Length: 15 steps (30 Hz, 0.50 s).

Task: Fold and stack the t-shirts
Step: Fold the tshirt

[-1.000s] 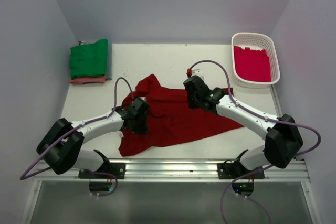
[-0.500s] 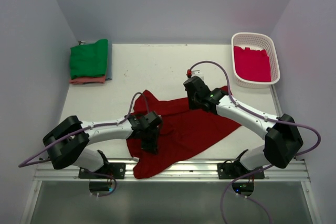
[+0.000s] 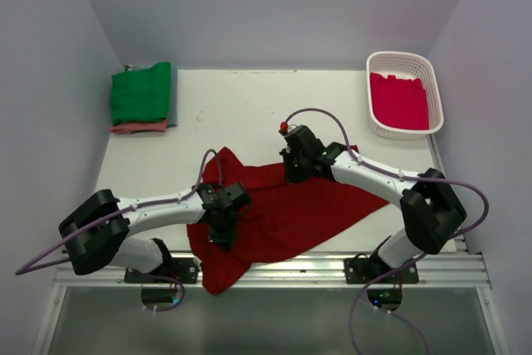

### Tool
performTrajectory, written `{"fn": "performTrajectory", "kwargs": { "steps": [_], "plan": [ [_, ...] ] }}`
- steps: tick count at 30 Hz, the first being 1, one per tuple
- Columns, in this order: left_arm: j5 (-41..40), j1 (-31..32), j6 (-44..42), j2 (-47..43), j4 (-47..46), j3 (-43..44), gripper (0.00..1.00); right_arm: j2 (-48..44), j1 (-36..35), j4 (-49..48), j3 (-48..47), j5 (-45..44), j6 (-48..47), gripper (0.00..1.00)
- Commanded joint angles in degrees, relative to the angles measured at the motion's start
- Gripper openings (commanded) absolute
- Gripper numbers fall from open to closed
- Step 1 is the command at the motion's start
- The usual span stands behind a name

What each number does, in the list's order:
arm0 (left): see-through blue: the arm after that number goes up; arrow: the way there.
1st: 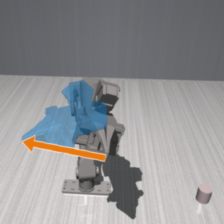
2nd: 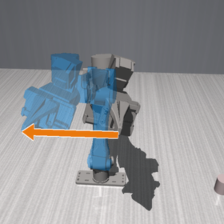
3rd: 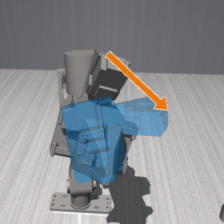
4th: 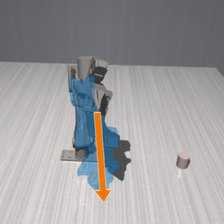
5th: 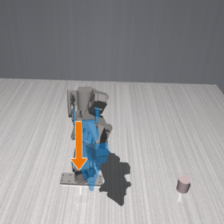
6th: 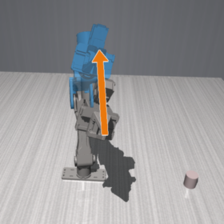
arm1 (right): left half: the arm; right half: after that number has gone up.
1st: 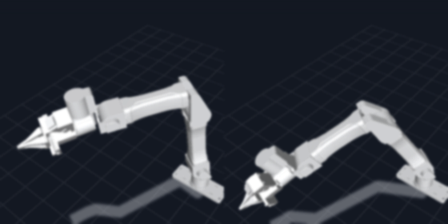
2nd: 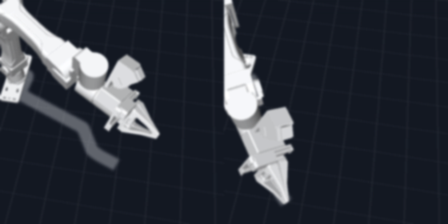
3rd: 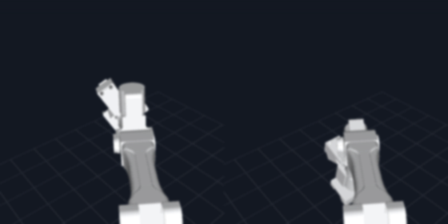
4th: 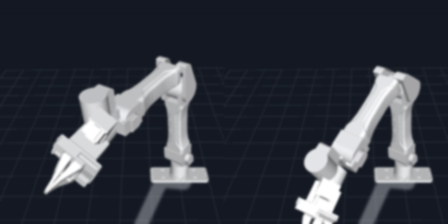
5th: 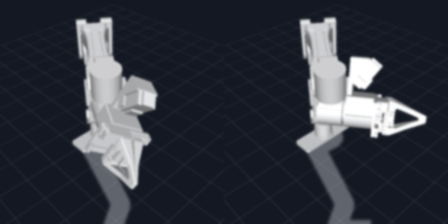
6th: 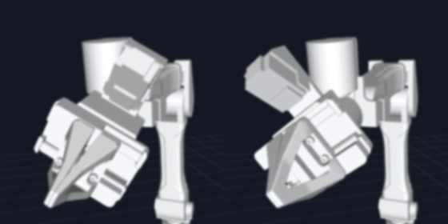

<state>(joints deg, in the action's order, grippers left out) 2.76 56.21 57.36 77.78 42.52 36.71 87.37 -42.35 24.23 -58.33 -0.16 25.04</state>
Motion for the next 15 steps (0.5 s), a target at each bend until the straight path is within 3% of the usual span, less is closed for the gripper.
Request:
{"fn": "performTrajectory", "kwargs": {
  "steps": [1,6,12,15],
  "plan": [
    [-5.84,-3.80,-3.48,2.90,-5.57,-4.45,0.00,1.84,0.16,-0.59,-2.23,1.75,-1.04,0.00],
    [-9.36,-11.36,-11.03,9.22,-9.99,1.76,0.00,1.92,0.16,2.39,-3.55,-4.13,-1.48,0.00],
    [-11.38,-15.15,-17.89,17.93,-9.74,12.06,0.00,2.19,0.16,5.04,-2.94,-12.82,0.18,0.00],
    [-10.41,-17.78,-20.36,19.69,-10.96,12.77,0.00,4.29,0.95,5.57,-2.58,-16.26,1.68,0.00]
  ]
}}
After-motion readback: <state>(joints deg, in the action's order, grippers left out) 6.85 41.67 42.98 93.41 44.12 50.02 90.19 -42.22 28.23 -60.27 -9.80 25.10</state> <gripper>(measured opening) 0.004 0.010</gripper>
